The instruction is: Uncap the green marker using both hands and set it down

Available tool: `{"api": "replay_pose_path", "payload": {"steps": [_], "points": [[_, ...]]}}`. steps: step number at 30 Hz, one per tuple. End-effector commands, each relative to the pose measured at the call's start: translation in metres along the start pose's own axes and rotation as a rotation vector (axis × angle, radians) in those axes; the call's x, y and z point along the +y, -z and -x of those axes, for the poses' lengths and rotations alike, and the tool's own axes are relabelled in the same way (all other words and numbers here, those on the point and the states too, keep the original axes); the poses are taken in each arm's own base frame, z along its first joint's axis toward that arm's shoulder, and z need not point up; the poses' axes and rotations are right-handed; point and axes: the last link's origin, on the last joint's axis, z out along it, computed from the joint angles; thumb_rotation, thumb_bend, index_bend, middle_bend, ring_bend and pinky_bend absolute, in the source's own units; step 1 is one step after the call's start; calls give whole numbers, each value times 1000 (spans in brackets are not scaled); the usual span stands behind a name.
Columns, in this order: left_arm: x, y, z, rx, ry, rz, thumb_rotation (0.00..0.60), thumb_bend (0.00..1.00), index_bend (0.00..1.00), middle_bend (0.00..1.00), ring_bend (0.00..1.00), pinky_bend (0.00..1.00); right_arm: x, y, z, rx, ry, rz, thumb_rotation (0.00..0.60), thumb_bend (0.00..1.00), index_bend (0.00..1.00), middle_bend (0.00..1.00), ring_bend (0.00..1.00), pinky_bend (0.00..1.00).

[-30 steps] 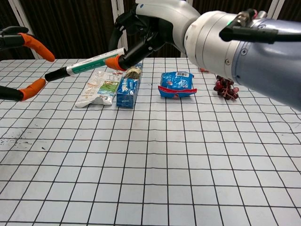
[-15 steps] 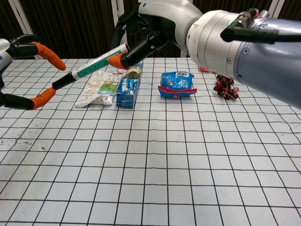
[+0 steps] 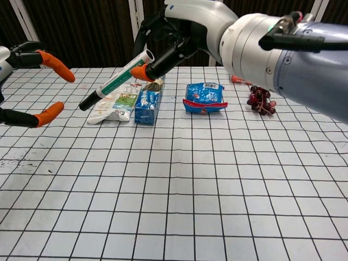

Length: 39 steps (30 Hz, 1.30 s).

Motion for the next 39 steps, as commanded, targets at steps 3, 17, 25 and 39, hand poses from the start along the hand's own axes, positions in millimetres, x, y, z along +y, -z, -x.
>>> {"api": "replay_pose_path", "payload": {"steps": [3,17,25,39], "points": [[-3,1,-1,3,5,-7,600,517,384,213,0,71,0,0,0,-3,-1,1,600,449,898,49,99,48],[-3,2,3,-5,50,-9,600,514,379,213,0,71,-3,-1,2,-5,-2,-5,600,450,901,49,99,48],[9,-2,16,-22,97,10,600,484,379,213,0,69,-4,-1,2,-6,-2,-7,600,449,901,49,99,48],[20,-12,29,-19,135,-2,600,484,402,223,0,69,-2,2,-2,0,-8,-7,600,449,901,49,99,48]]}}
